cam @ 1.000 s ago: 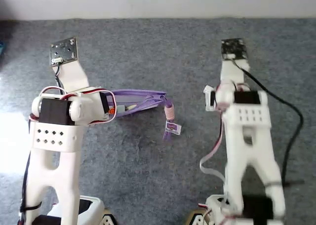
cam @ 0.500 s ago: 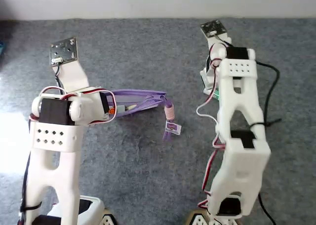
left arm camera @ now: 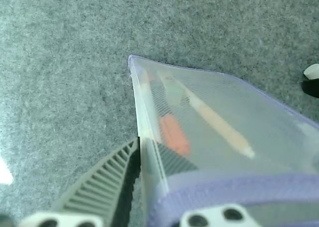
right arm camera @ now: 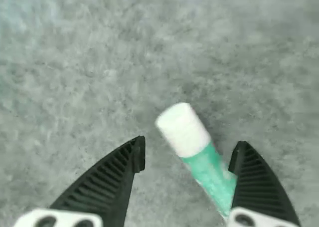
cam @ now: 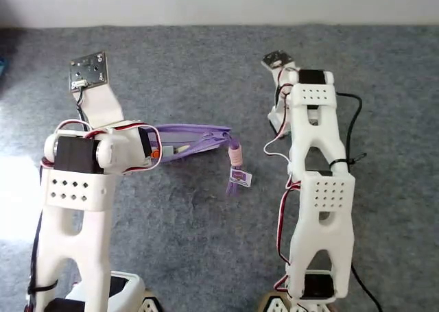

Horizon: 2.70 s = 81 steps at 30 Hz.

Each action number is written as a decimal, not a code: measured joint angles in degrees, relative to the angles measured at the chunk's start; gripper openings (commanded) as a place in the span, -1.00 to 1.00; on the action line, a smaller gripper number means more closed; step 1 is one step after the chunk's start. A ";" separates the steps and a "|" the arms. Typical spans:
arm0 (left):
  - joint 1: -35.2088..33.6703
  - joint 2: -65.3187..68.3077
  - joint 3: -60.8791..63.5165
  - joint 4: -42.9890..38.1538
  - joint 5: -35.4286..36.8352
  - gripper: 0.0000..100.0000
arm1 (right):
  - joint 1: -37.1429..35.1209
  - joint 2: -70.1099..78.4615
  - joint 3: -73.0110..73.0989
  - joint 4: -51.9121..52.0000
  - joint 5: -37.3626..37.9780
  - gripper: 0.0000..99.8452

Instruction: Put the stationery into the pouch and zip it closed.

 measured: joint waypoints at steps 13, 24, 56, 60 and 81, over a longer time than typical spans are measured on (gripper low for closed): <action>0.00 0.00 0.00 0.00 0.00 -0.98 | 0.26 1.05 -0.62 6.77 -0.09 -0.98; 0.00 0.00 0.00 0.00 0.00 -0.98 | 0.26 -10.81 5.45 14.24 -6.95 -0.98; 0.09 -0.35 1.32 0.00 0.00 -0.98 | -35.25 -111.74 60.92 -3.78 -31.38 -0.98; 0.09 -0.35 1.32 0.00 0.00 -0.98 | -37.89 -112.53 63.74 -15.65 -31.56 -0.98; 0.09 -0.26 1.32 0.00 0.00 -0.98 | -38.77 -101.80 84.22 -58.46 -31.65 -0.98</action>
